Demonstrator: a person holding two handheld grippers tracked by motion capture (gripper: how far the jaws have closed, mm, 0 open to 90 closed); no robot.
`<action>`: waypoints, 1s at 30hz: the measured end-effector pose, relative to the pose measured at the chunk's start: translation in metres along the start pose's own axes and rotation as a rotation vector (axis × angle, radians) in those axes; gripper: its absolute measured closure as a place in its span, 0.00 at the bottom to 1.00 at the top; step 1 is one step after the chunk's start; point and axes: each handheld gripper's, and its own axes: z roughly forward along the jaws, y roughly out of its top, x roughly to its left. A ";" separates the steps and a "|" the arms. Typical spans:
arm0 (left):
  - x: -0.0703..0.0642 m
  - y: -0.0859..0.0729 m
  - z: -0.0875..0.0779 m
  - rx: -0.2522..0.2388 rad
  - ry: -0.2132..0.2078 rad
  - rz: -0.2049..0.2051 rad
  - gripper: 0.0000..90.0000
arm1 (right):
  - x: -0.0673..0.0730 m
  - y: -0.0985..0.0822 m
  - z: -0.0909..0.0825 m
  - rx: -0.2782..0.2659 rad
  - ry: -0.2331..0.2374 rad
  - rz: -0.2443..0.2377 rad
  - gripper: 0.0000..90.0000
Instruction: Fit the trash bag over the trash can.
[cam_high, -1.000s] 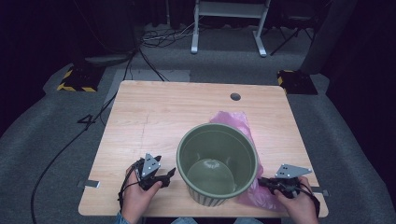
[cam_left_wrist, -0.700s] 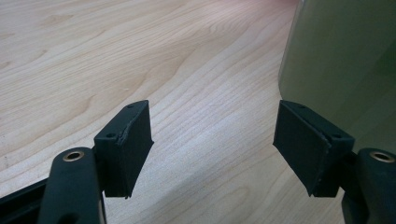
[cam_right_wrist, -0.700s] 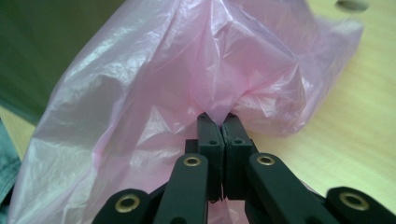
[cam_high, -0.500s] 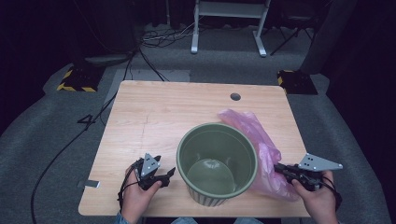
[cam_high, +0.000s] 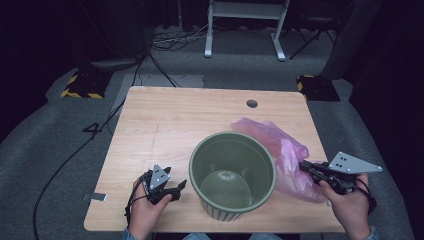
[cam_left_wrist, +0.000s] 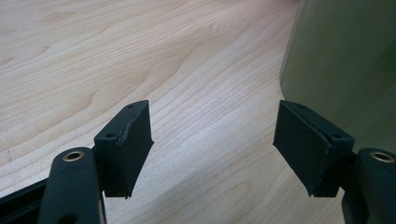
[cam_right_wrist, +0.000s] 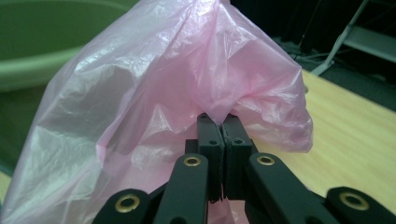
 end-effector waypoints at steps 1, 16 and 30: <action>0.000 0.000 -0.001 -0.001 0.002 0.001 0.31 | 0.000 0.003 0.000 -0.008 -0.001 -0.001 0.98; 0.002 -0.001 -0.003 -0.005 0.008 0.000 0.31 | 0.018 0.052 0.013 -0.089 0.040 -0.091 0.99; 0.003 0.000 -0.005 -0.006 0.010 -0.004 0.31 | 0.036 0.080 0.030 -0.123 0.099 -0.136 0.98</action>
